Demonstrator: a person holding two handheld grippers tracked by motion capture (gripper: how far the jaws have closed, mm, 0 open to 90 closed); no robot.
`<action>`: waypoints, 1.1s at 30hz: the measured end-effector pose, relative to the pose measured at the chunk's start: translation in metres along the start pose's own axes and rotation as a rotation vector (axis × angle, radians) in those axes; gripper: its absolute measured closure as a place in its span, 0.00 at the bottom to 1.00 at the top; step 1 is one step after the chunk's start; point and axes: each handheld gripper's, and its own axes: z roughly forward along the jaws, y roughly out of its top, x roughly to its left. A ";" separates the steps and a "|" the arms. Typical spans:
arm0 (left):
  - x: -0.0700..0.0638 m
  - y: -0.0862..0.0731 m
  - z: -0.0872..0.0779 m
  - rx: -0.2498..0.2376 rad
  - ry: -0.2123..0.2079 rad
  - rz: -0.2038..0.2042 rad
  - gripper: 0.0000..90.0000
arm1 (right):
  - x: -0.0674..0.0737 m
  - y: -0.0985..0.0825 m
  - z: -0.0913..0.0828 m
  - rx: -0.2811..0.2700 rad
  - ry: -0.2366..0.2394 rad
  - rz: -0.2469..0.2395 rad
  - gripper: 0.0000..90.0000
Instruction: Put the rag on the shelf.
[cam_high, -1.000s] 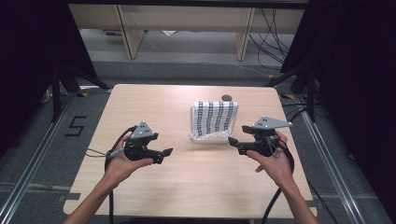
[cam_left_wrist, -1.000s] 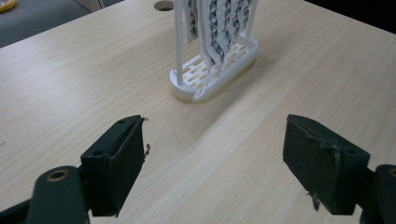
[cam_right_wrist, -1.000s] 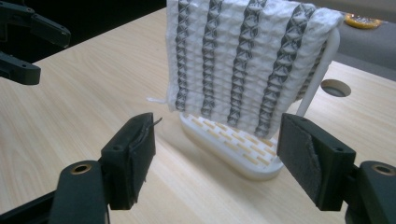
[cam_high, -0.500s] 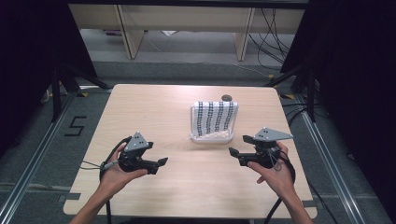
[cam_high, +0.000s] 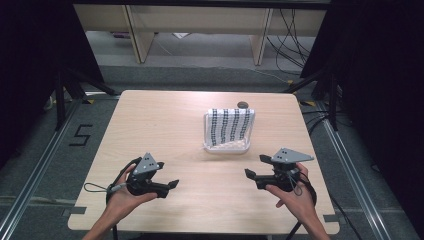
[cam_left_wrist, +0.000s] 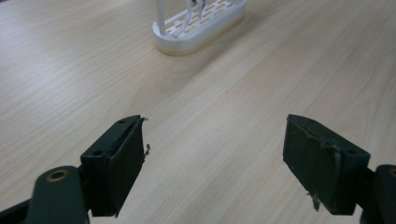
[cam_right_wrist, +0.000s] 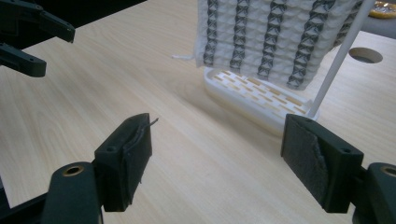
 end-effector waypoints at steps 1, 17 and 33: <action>0.000 0.000 0.000 0.000 0.000 0.000 0.22 | 0.000 0.000 0.000 0.000 0.000 0.000 0.29; -0.012 -0.020 -0.003 0.021 -0.007 0.017 0.22 | 0.010 -0.024 0.002 0.053 0.021 -0.006 0.28; -0.015 -0.040 -0.007 0.051 0.003 0.017 0.22 | 0.011 -0.048 -0.001 0.089 0.018 0.020 0.26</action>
